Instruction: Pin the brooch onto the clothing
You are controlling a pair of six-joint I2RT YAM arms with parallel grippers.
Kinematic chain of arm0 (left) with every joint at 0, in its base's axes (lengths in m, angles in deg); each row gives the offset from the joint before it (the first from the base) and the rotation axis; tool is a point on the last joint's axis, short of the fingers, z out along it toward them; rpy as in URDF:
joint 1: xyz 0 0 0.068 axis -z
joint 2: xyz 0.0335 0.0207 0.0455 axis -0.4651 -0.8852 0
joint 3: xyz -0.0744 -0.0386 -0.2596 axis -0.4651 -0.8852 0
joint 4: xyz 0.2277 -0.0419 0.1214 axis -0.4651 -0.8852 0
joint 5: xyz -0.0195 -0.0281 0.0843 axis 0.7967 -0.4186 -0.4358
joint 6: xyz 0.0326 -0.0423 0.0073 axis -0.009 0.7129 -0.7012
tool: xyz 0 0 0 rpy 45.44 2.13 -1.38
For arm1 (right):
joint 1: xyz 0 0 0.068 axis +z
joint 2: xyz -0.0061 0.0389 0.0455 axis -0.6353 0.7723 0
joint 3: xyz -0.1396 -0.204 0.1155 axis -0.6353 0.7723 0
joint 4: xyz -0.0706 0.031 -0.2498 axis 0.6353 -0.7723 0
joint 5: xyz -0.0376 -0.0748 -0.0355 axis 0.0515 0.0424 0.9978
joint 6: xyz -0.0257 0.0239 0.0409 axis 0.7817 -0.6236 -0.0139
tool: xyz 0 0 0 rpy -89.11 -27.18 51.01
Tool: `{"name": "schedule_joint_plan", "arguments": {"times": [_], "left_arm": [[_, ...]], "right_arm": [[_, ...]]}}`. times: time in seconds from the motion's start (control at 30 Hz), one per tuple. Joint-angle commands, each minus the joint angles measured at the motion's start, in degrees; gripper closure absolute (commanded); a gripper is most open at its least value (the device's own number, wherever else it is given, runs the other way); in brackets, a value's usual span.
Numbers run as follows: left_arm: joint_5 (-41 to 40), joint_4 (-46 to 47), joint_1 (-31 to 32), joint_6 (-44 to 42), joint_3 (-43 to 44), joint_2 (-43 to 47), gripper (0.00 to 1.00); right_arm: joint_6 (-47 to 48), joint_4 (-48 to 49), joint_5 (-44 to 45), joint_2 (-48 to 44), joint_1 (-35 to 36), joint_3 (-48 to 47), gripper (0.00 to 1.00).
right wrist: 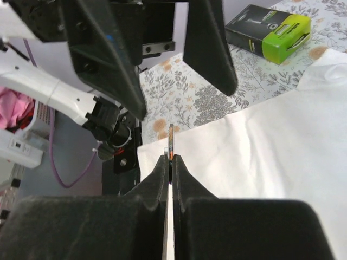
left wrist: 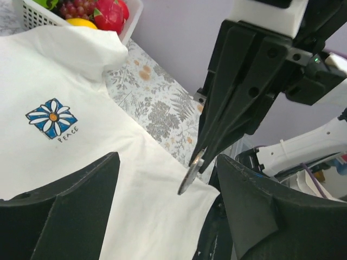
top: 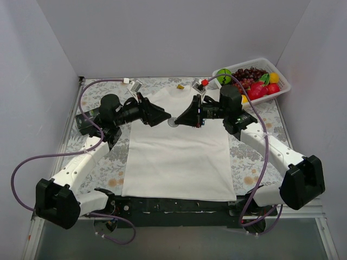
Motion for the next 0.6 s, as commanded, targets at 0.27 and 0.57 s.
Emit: {"name": "schedule_joint_plan", "arguments": {"times": [0.27,0.57], "left_arm": [[19.99,-12.09,-1.85,-10.2,6.06,-5.22,0.48],[22.45,-12.27,-1.94,-10.47,5.54,-6.27,0.58]], "right_arm": [[19.54,-20.68,-9.57,3.72,-0.7,-10.26,0.99],[16.81,-16.9,-8.86,3.27,-0.96,-9.56,0.99]]}}
